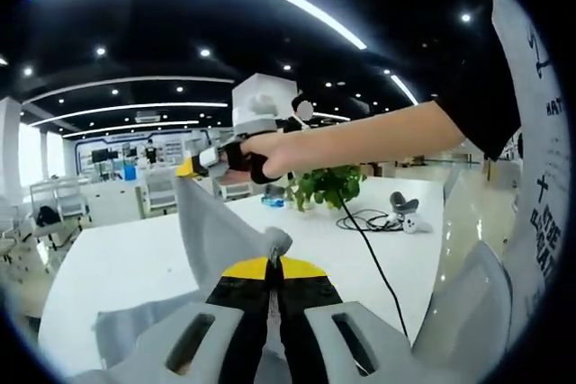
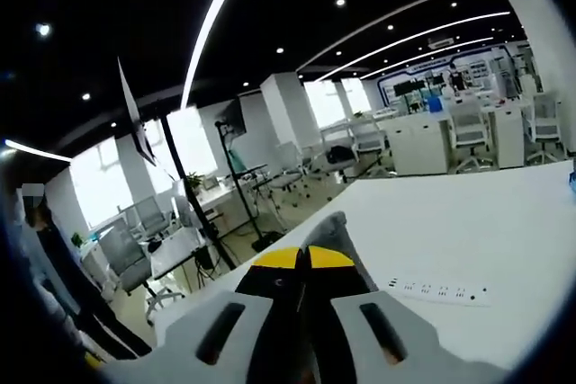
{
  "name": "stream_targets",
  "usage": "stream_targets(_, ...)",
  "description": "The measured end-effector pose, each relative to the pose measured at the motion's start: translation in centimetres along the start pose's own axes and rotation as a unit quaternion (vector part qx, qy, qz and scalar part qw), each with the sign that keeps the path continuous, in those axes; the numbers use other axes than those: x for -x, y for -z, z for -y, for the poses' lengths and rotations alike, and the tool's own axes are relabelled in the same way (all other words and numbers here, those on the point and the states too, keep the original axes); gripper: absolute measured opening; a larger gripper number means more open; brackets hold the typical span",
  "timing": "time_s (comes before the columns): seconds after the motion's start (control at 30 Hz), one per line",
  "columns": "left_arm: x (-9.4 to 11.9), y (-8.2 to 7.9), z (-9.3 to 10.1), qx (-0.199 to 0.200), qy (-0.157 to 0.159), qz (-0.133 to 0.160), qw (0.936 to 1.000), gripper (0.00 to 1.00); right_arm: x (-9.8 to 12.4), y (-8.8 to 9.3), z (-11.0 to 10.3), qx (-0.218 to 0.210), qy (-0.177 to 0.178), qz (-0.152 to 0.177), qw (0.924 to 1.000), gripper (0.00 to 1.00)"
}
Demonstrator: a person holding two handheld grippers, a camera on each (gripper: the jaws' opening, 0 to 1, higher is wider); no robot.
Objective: Fold the towel on the table until its edges align and the towel forms a compact rectangular stack.
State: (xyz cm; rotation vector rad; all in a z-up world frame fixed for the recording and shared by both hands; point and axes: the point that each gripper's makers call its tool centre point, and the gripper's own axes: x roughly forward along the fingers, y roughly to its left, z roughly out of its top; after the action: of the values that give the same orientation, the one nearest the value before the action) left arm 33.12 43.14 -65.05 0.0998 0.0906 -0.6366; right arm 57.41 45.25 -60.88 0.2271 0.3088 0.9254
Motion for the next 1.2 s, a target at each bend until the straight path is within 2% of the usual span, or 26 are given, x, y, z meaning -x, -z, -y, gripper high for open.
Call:
stream_targets(0.43, 2.0, 1.0, -2.8, 0.019, -0.034, -0.001, 0.9992, 0.02, -2.6, 0.9, -2.0, 0.001, -0.015, -0.011, 0.9998, 0.0)
stream_targets(0.7, 3.0, 1.8, -3.7, 0.029, -0.048, -0.006, 0.9984, 0.02, -3.6, 2.1, -2.5, -0.004, -0.02, -0.022, 0.9995, 0.0)
stream_targets(0.9, 3.5, 3.4, -4.5, 0.04, -0.059, -0.022, 0.9972, 0.02, -4.5, 3.2, -2.6, 0.005, -0.018, -0.033, 0.9993, 0.0)
stream_targets(1.0, 3.8, 4.6, -5.0, 0.049, -0.069, -0.032, 0.9959, 0.02, -4.8, 3.9, -2.3, -0.001, -0.016, -0.038, 0.9992, 0.0)
stream_targets(1.2, 4.6, 5.8, -5.8, 0.064, -0.084, -0.04, 0.9936, 0.02, -5.5, 5.2, -2.4, -0.007, -0.017, -0.05, 0.9986, 0.0)
